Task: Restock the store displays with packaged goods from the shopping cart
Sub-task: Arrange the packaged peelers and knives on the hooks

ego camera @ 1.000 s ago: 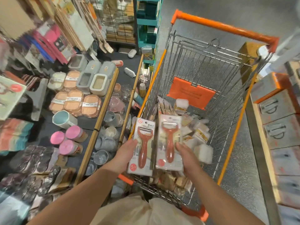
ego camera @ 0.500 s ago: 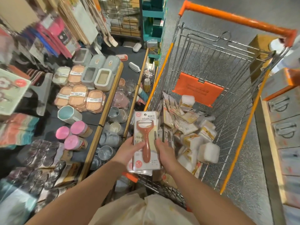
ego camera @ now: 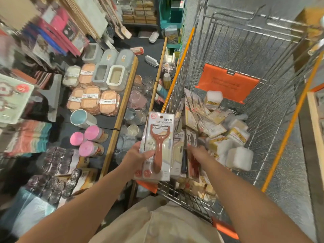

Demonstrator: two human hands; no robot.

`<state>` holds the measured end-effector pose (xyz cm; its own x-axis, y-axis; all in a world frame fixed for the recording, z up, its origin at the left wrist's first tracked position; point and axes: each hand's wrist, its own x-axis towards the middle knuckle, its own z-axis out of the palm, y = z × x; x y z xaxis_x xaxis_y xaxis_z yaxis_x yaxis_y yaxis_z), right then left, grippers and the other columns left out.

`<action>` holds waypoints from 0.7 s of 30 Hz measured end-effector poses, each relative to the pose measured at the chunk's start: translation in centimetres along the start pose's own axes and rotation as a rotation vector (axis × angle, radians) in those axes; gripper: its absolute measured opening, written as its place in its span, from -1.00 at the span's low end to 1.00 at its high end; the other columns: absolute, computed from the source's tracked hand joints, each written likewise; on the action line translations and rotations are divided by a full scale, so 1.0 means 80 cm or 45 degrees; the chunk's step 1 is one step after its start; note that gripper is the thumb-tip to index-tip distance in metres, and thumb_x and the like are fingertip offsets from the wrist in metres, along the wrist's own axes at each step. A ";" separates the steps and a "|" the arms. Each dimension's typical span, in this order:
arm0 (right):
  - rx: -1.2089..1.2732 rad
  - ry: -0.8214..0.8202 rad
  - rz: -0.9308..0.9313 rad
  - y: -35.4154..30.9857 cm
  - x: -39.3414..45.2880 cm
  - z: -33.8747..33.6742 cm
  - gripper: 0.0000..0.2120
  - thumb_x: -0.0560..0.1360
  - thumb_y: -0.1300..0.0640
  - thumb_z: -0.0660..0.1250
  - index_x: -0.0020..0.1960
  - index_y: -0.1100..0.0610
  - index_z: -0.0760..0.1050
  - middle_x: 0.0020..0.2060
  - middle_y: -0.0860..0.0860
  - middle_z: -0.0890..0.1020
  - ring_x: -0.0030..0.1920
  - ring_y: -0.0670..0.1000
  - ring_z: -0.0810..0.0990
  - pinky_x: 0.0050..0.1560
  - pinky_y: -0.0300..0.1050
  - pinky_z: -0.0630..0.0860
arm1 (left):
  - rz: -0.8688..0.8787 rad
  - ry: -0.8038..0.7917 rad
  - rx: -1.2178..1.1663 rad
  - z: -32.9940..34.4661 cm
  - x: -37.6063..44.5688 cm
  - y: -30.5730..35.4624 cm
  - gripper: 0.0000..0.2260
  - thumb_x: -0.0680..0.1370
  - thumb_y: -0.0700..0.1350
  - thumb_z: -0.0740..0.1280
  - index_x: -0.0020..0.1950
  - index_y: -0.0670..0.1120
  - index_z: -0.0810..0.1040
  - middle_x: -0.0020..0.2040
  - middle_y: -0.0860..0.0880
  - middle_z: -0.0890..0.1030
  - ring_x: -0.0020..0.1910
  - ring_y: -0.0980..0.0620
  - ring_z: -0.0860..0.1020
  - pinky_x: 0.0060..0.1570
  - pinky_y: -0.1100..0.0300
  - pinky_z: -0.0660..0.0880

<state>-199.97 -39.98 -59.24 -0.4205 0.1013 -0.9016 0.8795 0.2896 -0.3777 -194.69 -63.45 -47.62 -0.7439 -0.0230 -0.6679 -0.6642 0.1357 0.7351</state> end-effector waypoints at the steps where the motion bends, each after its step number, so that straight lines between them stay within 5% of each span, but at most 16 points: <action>1: -0.007 -0.043 0.008 -0.006 -0.002 0.002 -0.40 0.47 -0.15 0.41 0.34 0.19 0.37 0.23 0.17 0.53 0.20 0.20 0.53 0.19 0.05 0.48 | 0.002 0.017 -0.001 0.000 0.002 -0.002 -0.82 0.53 -0.18 0.41 0.13 -0.09 0.56 -0.03 -0.10 0.70 -0.09 -0.12 0.69 -0.03 -0.04 0.63; 5: -0.064 -0.083 0.113 0.007 0.008 0.013 -0.49 0.43 0.04 0.51 0.26 0.29 0.48 0.07 0.22 0.64 0.04 0.19 0.63 0.11 0.12 0.58 | 0.022 0.092 0.055 0.004 0.000 -0.002 -0.89 0.55 -0.21 0.38 -0.04 0.00 0.55 -0.19 0.03 0.66 -0.26 0.11 0.66 -0.22 0.20 0.61; 7: -0.027 -0.051 0.117 0.012 -0.002 0.015 -0.53 0.43 0.05 0.48 0.23 0.29 0.52 -0.02 0.23 0.67 -0.05 0.16 0.66 0.08 0.19 0.62 | 0.037 0.096 0.055 0.006 -0.004 -0.002 -0.92 0.53 -0.16 0.42 -0.02 -0.01 0.57 -0.16 -0.01 0.69 -0.20 0.05 0.68 -0.13 0.10 0.64; 10: 0.218 -0.082 0.024 0.018 -0.024 0.007 -0.51 0.50 -0.19 0.34 0.26 0.14 0.49 0.09 0.12 0.63 0.06 0.13 0.60 0.01 0.02 0.57 | 0.068 0.058 -0.007 0.009 -0.013 -0.004 -0.84 0.50 -0.13 0.44 0.07 -0.09 0.59 -0.01 -0.14 0.70 -0.08 -0.10 0.69 0.04 -0.09 0.62; 14: 0.356 -0.229 -0.066 0.030 -0.052 -0.012 -0.21 0.35 -0.51 0.24 0.37 -0.01 0.50 0.31 0.10 0.57 0.29 0.17 0.53 0.37 0.18 0.40 | 0.056 -0.021 -0.164 0.022 -0.023 -0.009 -0.69 0.48 -0.06 0.42 0.16 -0.16 0.59 0.06 -0.17 0.69 0.04 -0.17 0.67 0.10 -0.11 0.58; 17: 0.397 -0.316 -0.224 0.028 -0.086 -0.027 -0.37 0.38 -0.39 0.33 0.31 -0.04 0.54 0.21 0.09 0.64 0.23 0.18 0.60 0.33 0.23 0.44 | 0.055 0.105 -0.192 0.038 -0.031 -0.009 -0.94 0.60 -0.20 0.35 0.02 -0.07 0.60 -0.16 0.05 0.73 -0.16 0.12 0.69 -0.16 0.24 0.61; 21: 0.408 -0.422 -0.448 0.014 -0.121 -0.043 -0.60 0.44 -0.24 0.32 0.14 -0.03 0.58 -0.08 0.06 0.71 -0.09 0.08 0.68 0.02 0.06 0.56 | 0.100 0.209 -0.222 0.068 -0.047 0.006 -0.82 0.60 -0.25 0.32 -0.10 0.03 0.54 -0.36 0.24 0.65 -0.30 0.35 0.62 -0.39 0.52 0.43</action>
<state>-195.69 -37.39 -50.24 -0.6531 -0.2674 -0.7085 0.7445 -0.0562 -0.6652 -191.78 -57.89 -45.41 -0.7864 -0.1814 -0.5905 -0.5960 -0.0288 0.8025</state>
